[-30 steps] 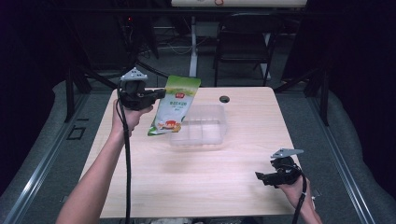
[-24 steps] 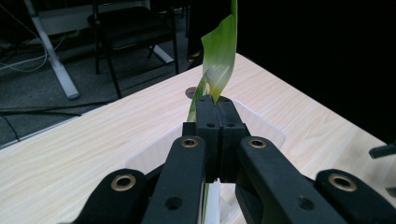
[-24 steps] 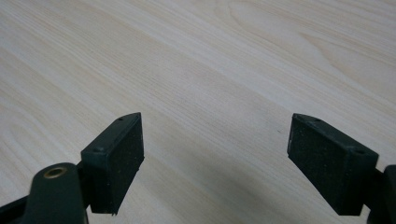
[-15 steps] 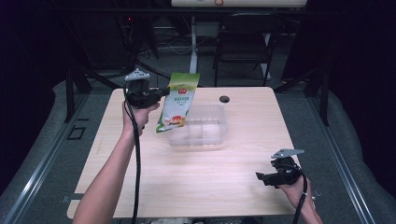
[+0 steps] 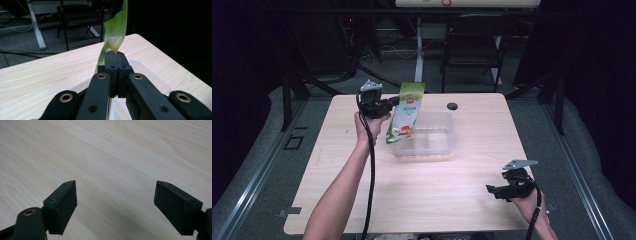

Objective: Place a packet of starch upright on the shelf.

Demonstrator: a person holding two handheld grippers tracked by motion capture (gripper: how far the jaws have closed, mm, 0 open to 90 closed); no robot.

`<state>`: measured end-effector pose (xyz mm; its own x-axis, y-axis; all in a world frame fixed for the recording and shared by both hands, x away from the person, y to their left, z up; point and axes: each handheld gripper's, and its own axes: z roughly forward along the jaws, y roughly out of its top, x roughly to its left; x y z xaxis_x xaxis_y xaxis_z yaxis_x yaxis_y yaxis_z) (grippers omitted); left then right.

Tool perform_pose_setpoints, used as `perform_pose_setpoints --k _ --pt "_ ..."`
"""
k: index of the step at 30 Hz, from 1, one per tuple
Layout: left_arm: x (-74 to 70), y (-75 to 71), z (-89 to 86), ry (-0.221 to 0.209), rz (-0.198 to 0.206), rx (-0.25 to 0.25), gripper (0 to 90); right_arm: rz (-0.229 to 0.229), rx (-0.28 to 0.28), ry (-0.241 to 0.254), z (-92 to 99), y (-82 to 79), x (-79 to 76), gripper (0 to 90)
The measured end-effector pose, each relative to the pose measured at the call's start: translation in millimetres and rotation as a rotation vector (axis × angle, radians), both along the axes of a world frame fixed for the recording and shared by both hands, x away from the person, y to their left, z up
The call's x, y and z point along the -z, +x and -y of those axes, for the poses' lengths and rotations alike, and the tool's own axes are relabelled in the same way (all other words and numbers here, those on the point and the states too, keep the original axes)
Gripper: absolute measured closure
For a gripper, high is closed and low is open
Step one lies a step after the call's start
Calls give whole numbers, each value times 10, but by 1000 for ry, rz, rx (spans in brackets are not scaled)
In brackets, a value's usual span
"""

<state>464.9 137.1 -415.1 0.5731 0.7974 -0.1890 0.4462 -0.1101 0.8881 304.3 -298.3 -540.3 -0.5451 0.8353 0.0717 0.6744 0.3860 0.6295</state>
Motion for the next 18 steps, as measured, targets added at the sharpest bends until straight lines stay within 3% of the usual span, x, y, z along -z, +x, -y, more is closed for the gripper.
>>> perform_pose_setpoints --k 2,7,15,18 --pt "45 4 -2 -11 -4 -2 900 -1 -4 -1 -2 -1 -1 180" --pt "139 -41 1 29 -5 -3 900 -3 -6 -3 -9 1 8 180" --pt "176 -173 -76 100 3 -16 894 -11 -13 -3 -16 -1 4 181" --pt "169 -155 -121 100 -17 -3 833 -12 -16 -7 -22 1 8 181"
